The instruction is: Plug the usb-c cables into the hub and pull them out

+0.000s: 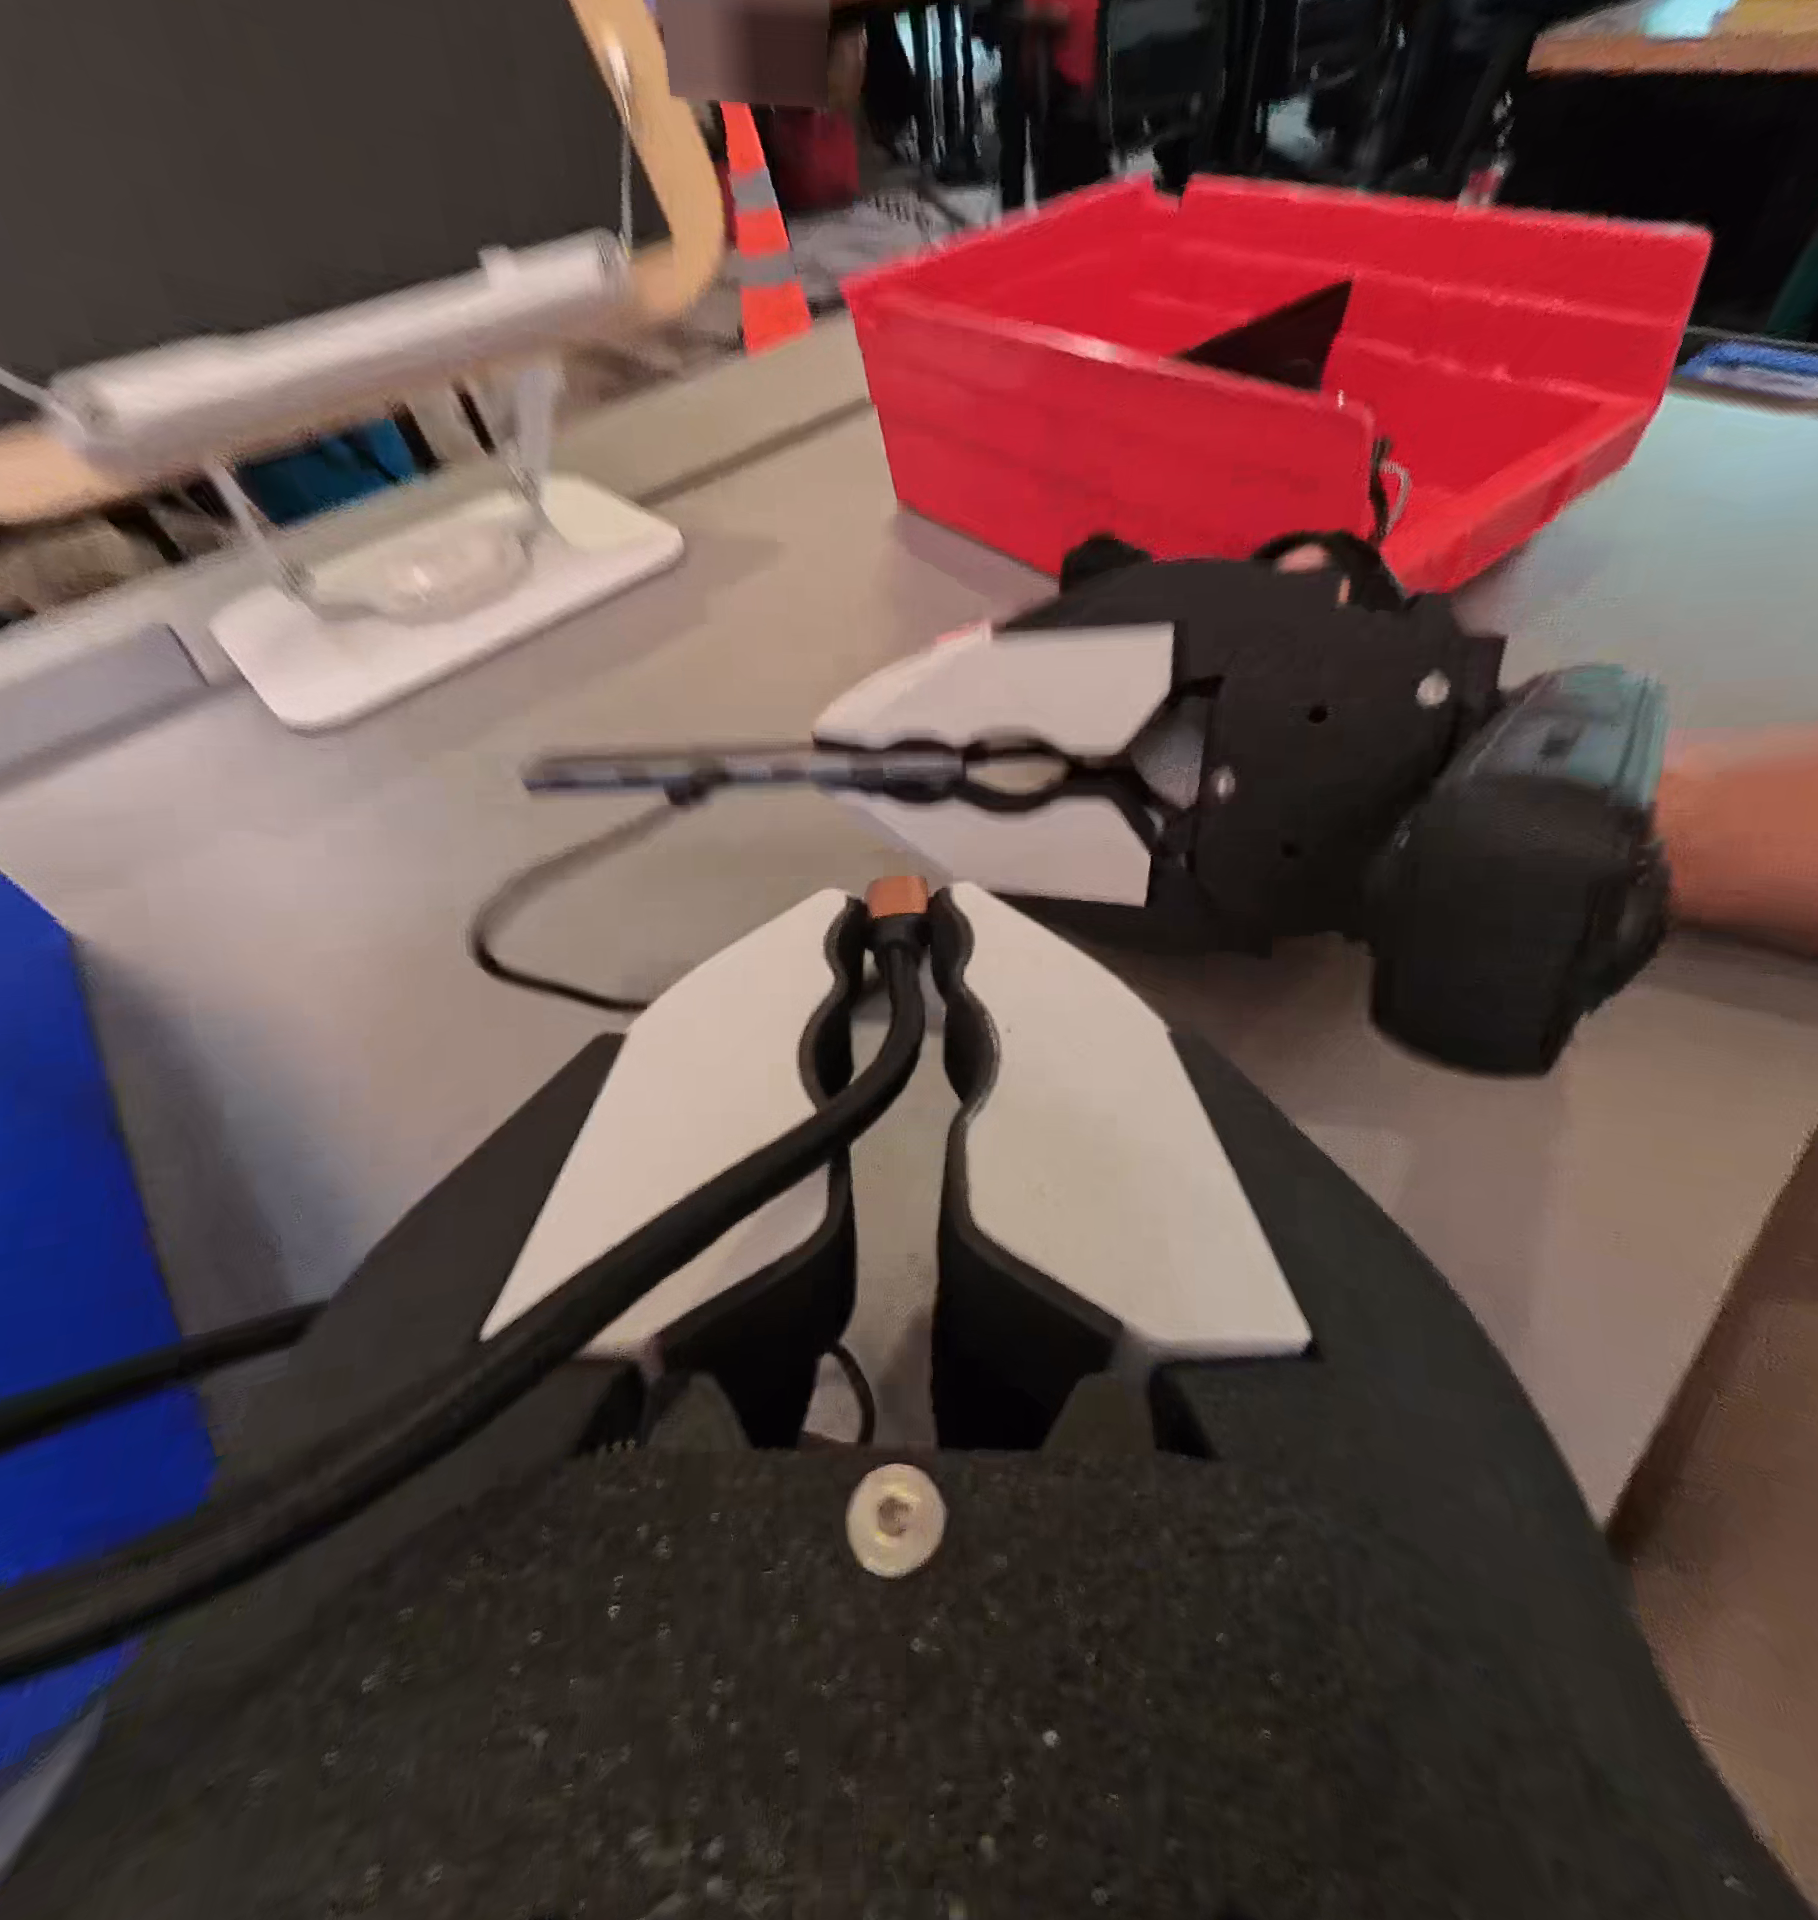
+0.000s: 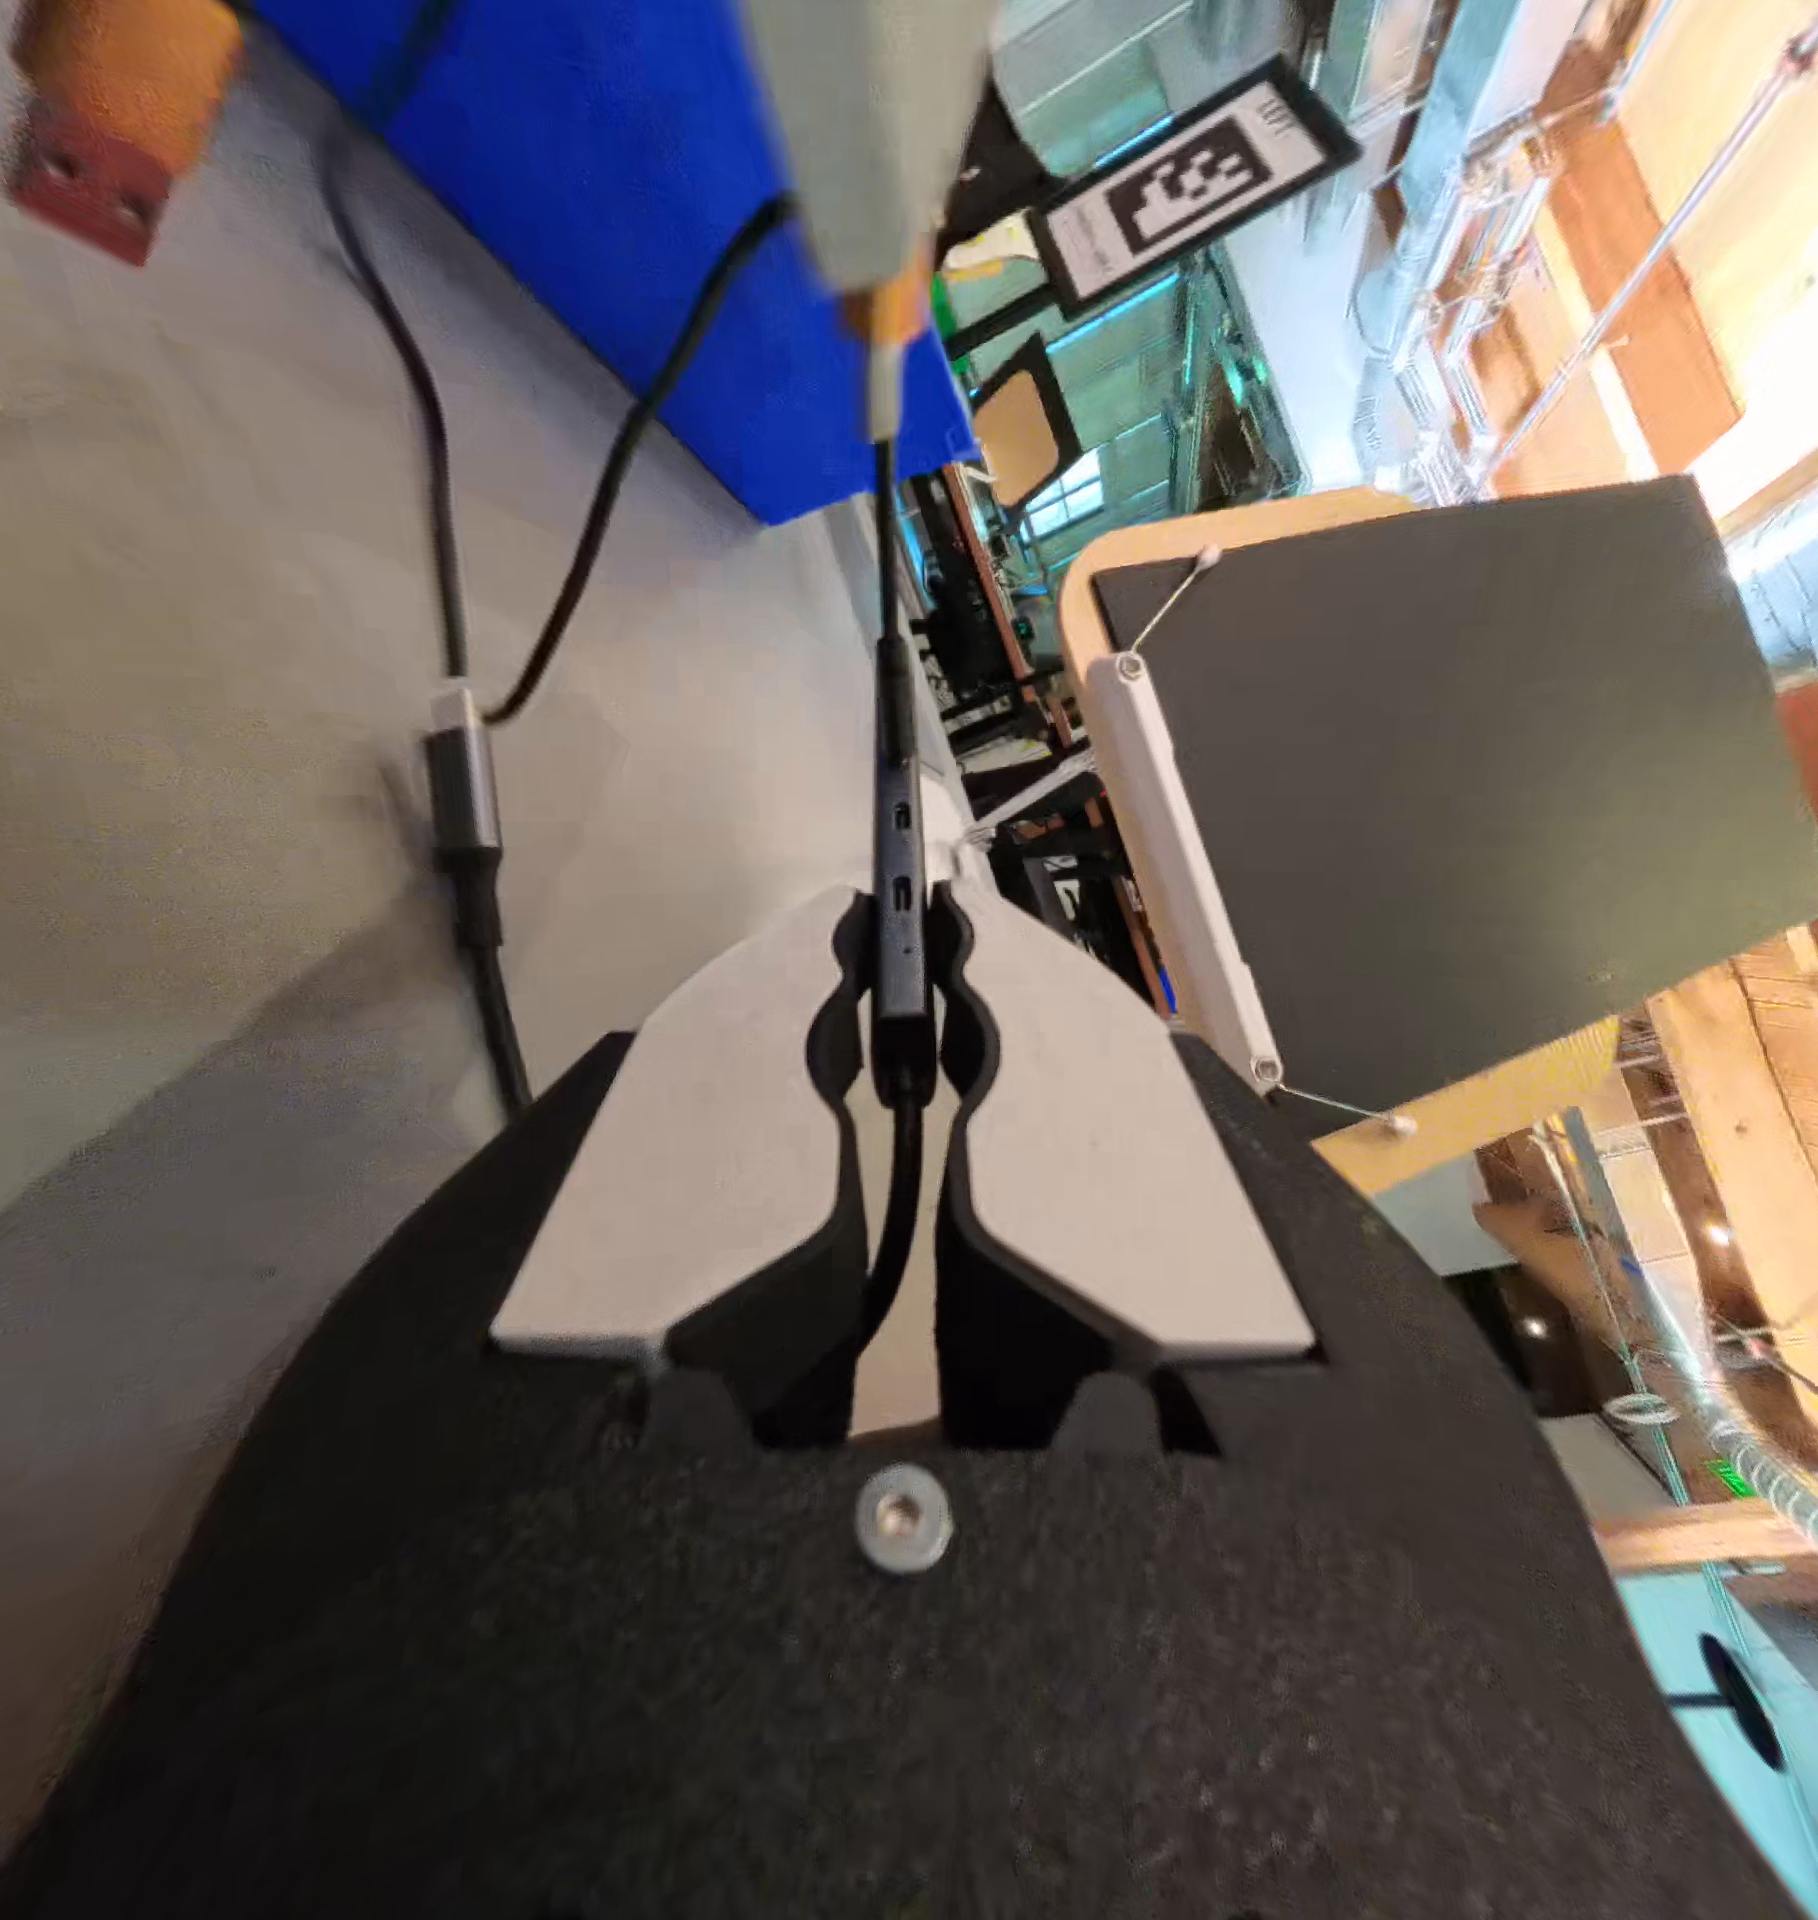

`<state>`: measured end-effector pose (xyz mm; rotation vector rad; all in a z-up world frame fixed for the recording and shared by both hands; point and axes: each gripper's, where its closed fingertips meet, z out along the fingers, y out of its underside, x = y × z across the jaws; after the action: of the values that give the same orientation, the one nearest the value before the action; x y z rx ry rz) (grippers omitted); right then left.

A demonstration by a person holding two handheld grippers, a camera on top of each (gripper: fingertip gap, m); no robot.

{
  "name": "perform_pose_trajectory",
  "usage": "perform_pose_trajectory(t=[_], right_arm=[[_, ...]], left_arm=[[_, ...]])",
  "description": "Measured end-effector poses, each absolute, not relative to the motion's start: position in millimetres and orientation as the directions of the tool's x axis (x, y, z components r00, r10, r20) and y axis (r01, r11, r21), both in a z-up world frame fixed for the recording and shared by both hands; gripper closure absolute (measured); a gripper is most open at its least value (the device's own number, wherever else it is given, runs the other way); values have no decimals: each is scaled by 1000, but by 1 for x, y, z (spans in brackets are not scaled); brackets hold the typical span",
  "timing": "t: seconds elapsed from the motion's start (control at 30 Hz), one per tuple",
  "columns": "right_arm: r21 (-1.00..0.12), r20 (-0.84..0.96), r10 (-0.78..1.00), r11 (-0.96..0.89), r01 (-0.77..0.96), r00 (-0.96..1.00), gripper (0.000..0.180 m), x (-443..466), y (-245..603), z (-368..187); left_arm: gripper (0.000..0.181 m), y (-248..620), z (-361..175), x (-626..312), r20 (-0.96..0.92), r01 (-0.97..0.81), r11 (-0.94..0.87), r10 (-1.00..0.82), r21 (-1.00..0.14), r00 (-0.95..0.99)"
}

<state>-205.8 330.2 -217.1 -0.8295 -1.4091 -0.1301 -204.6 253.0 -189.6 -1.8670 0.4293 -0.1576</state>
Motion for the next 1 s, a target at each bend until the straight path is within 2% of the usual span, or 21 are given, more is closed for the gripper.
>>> perform_pose_trajectory(t=[0.07, 0.17, 0.2, 0.23, 0.3, 0.43, 0.5, 0.57, 0.6, 0.63, 0.7, 0.77, 0.87, 0.93, 1.0], right_arm=[[-499, 864, 445, 687, 528, 238, 170, -205, 337, -214], [-529, 846, 472, 676, 513, 249, 170, -203, 340, -212], [-537, 841, 478, 676, 505, 254, 170, -203, 340, -212], [-541, 838, 481, 672, 506, 257, 170, -202, 341, -211], [-549, 832, 487, 661, 511, 264, 170, -201, 344, -212], [-554, 827, 502, 655, 515, 251, 170, -202, 345, -215], [-550, 830, 502, 663, 508, 244, 170, -202, 342, -215], [-545, 833, 499, 667, 509, 238, 170, -203, 342, -216], [-542, 835, 497, 668, 510, 238, 170, -203, 342, -216], [-541, 836, 495, 669, 510, 238, 170, -203, 341, -216], [-540, 837, 493, 669, 511, 238, 170, -203, 342, -216], [-542, 835, 495, 667, 512, 240, 170, -203, 342, -216], [-544, 834, 497, 665, 512, 241, 170, -203, 342, -216], [-548, 831, 501, 661, 513, 242, 170, -204, 343, -216], [-552, 828, 506, 657, 514, 243, 170, -203, 344, -216]], left_arm=[[169, 256, -224, -203, 5, -191, -439, -407, -878, 913], [169, 259, -263, -203, 163, -139, -631, -397, -763, 904], [165, 259, -271, -204, 202, -125, -677, -383, -725, 901], [151, 260, -271, -203, 237, -105, -693, -380, -713, 894], [134, 258, -263, -199, 300, -64, -701, -384, -711, 873], [126, 247, -239, -195, 332, -27, -680, -393, -733, 858], [125, 232, -218, -178, 548, 112, -733, -388, -671, 741], [133, 223, -196, -168, 722, 209, -792, -368, -574, 586], [138, 220, -198, -170, 719, 184, -814, -352, -552, 599], [140, 213, -210, -174, 652, 82, -834, -361, -546, 667], [139, 202, -240, -203, 315, -220, -825, -425, -520, 849], [125, 194, -247, -231, 70, -380, -806, -458, -454, 886], [128, 189, -231, -248, 6, -393, -793, -447, -465, 895], [119, 177, -229, -273, -97, -440, -821, -436, -363, 895], [117, 168, -223, -293, -175, -461, -836, -427, -298, 887]])
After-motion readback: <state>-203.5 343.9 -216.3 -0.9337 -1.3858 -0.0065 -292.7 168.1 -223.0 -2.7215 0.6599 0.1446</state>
